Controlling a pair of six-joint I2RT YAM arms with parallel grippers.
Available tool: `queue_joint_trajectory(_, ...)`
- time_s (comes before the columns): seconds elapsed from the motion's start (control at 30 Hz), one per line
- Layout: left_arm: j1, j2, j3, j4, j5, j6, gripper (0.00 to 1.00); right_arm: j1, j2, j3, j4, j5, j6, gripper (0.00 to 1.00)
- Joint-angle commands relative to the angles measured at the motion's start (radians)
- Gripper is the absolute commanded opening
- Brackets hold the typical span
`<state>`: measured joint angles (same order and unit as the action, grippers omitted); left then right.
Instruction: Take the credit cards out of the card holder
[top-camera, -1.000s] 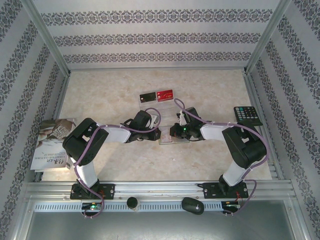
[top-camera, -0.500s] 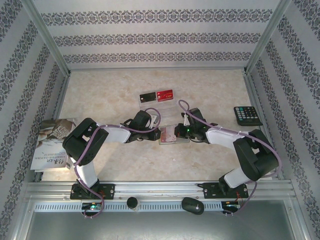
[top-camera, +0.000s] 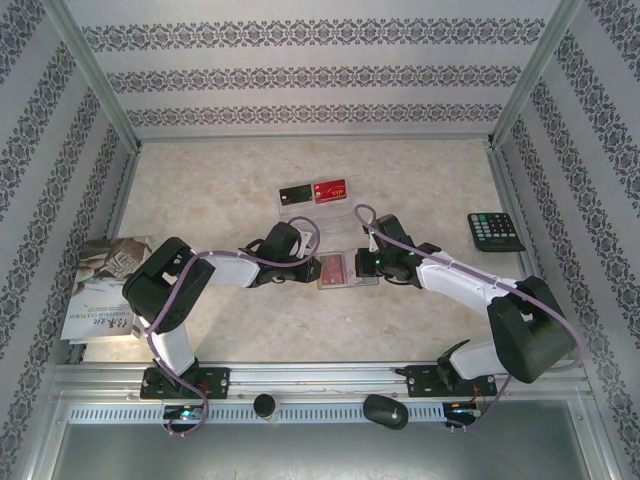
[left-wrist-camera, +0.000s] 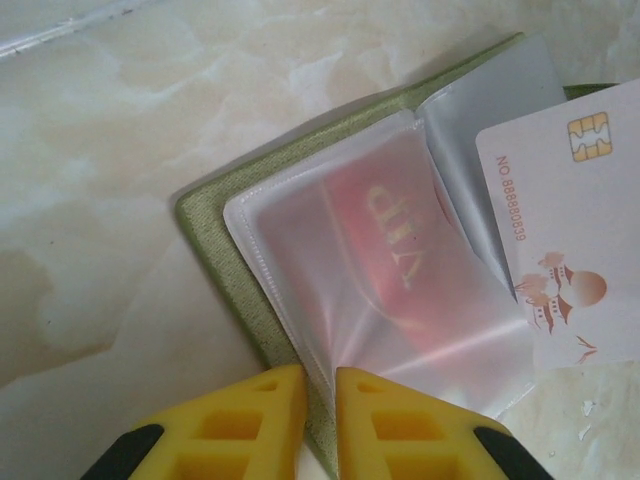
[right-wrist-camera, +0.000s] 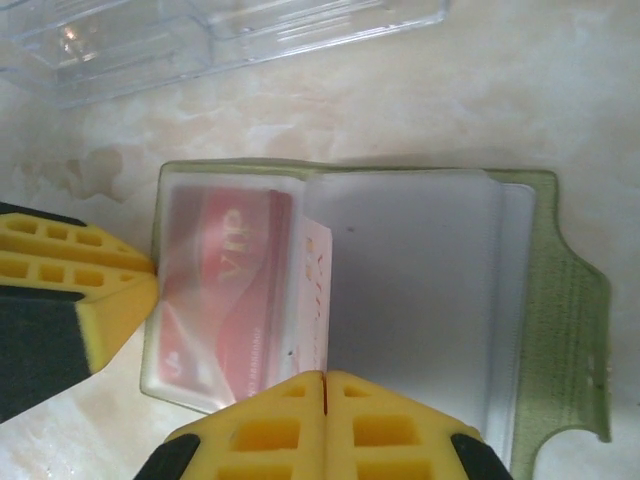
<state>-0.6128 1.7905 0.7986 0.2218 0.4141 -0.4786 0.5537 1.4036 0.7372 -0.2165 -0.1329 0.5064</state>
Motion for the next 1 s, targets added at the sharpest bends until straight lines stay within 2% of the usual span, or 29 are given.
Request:
queue_joint_trajectory(0.0, 0.025, 0.007, -0.035, -0.159, -0.046, 0.004, 0.17, 0.035, 0.044, 0.049, -0.071, 0.079, -0.039, 0.00)
queue_joint_trajectory(0.07, 0.025, 0.008, -0.038, -0.154, -0.043, 0.003, 0.17, 0.053, 0.069, 0.063, -0.068, 0.085, -0.041, 0.01)
queue_joint_trajectory(0.27, 0.025, -0.005, -0.044, -0.155, -0.038, 0.005, 0.19, 0.073, 0.116, 0.076, -0.044, 0.063, -0.029, 0.21)
queue_joint_trajectory(0.33, 0.025, -0.013, -0.049, -0.156, -0.040, 0.005, 0.20, 0.073, 0.124, 0.077, -0.038, 0.054, -0.029, 0.24)
queue_joint_trajectory(0.4, 0.025, -0.022, -0.051, -0.157, -0.044, 0.003, 0.21, 0.070, 0.132, 0.077, -0.041, 0.056, -0.028, 0.22)
queue_joint_trajectory(0.5, 0.026, -0.049, -0.057, -0.164, -0.052, 0.005, 0.22, 0.052, 0.110, 0.072, -0.052, 0.076, -0.042, 0.11)
queue_joint_trajectory(0.63, 0.038, -0.101, -0.062, -0.182, -0.056, 0.009, 0.25, 0.012, 0.033, 0.068, -0.078, 0.088, -0.075, 0.03)
queue_joint_trajectory(0.77, 0.060, -0.172, -0.060, -0.206, -0.046, 0.022, 0.26, -0.004, -0.041, 0.083, -0.089, 0.072, -0.133, 0.00)
queue_joint_trajectory(0.83, 0.081, -0.235, -0.073, -0.186, -0.016, 0.029, 0.29, -0.005, -0.067, 0.102, -0.082, 0.022, -0.190, 0.00)
queue_joint_trajectory(0.97, 0.110, -0.321, -0.062, -0.163, 0.125, 0.084, 0.30, -0.006, -0.063, 0.161, -0.091, -0.155, -0.299, 0.00)
